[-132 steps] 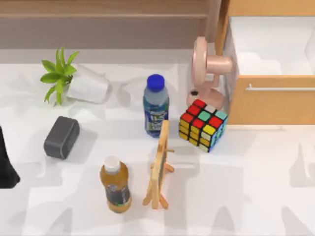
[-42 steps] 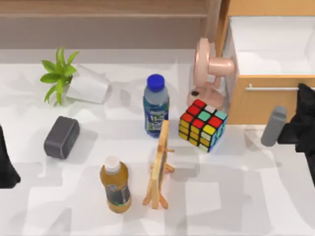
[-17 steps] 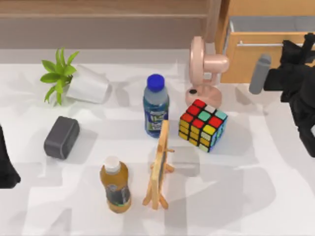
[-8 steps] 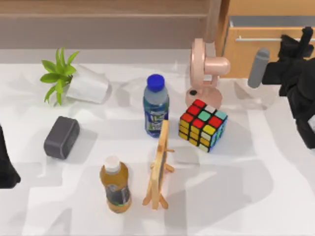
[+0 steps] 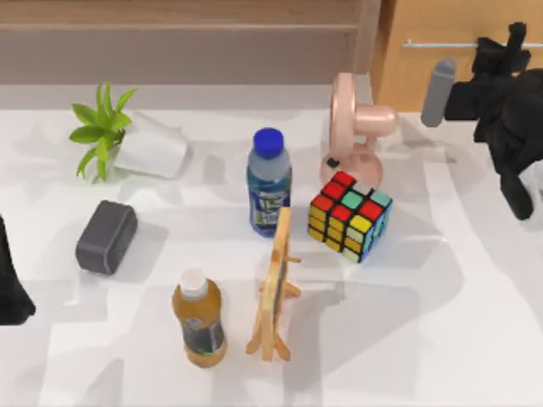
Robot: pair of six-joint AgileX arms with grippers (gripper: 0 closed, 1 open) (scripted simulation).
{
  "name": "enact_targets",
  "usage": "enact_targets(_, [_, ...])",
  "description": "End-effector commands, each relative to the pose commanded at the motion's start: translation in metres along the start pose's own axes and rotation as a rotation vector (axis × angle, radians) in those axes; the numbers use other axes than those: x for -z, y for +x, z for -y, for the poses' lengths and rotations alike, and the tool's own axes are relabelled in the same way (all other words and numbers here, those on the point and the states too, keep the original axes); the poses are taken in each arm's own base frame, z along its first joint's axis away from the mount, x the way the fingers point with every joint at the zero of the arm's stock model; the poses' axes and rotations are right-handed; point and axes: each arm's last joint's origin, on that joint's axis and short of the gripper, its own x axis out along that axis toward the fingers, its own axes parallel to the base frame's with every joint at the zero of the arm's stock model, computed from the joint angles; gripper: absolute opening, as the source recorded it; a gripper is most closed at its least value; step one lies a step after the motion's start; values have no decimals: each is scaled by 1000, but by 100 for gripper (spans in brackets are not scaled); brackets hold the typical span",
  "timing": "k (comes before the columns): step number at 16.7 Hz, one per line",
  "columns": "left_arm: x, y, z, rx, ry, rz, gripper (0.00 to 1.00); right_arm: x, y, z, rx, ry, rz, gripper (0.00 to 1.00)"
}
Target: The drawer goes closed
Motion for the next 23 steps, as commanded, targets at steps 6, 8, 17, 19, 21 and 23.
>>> enact_targets(6, [0, 0, 0, 0, 0, 0, 100, 0, 1, 0, 0, 0, 1, 15])
enact_targets(8, [0, 0, 0, 0, 0, 0, 100, 0, 1, 0, 0, 0, 1, 30])
enact_targets(17, [0, 0, 0, 0, 0, 0, 100, 0, 1, 0, 0, 0, 1, 98])
enact_targets(19, [0, 0, 0, 0, 0, 0, 100, 0, 1, 0, 0, 0, 1, 100])
enact_targets(21, [0, 0, 0, 0, 0, 0, 100, 0, 1, 0, 0, 0, 1, 100])
enact_targets(23, [0, 0, 0, 0, 0, 0, 100, 0, 1, 0, 0, 0, 1, 100])
